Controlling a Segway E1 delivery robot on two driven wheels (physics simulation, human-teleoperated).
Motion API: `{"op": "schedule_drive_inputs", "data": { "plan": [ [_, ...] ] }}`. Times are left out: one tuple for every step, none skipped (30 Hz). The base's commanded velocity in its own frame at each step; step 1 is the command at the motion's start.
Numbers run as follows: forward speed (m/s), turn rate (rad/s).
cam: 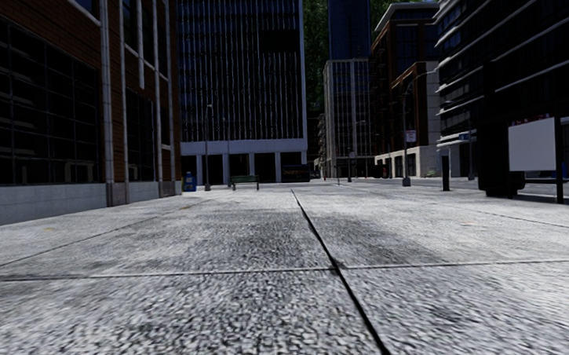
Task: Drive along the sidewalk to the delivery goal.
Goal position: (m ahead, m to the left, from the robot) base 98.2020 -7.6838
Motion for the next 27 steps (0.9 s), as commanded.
{"op": "schedule_drive_inputs", "data": {
  "plan": [
    [2.00, 0.00],
    [2.00, 0.00],
    [2.00, 0.00],
    [2.00, 0.00],
    [2.00, 0.00],
    [2.00, 0.00],
    [2.00, 0.00],
    [2.00, 0.00],
    [2.00, 0.00],
    [2.00, 0.00],
    [2.00, 0.00],
    [2.00, 0.00],
    [2.00, 0.00],
    [2.00, 0.00],
    [2.00, 0.00],
    [2.00, 0.00],
    [2.00, 0.00],
    [2.00, 0.00],
    [2.00, 0.00],
    [2.00, 0.00],
    [2.00, 0.00],
    [2.00, 0.00],
    [2.00, 0.00],
    [2.00, 0.00],
    [2.00, 0.00],
    [2.00, 0.00],
    [2.00, 0.00]
  ]
}}
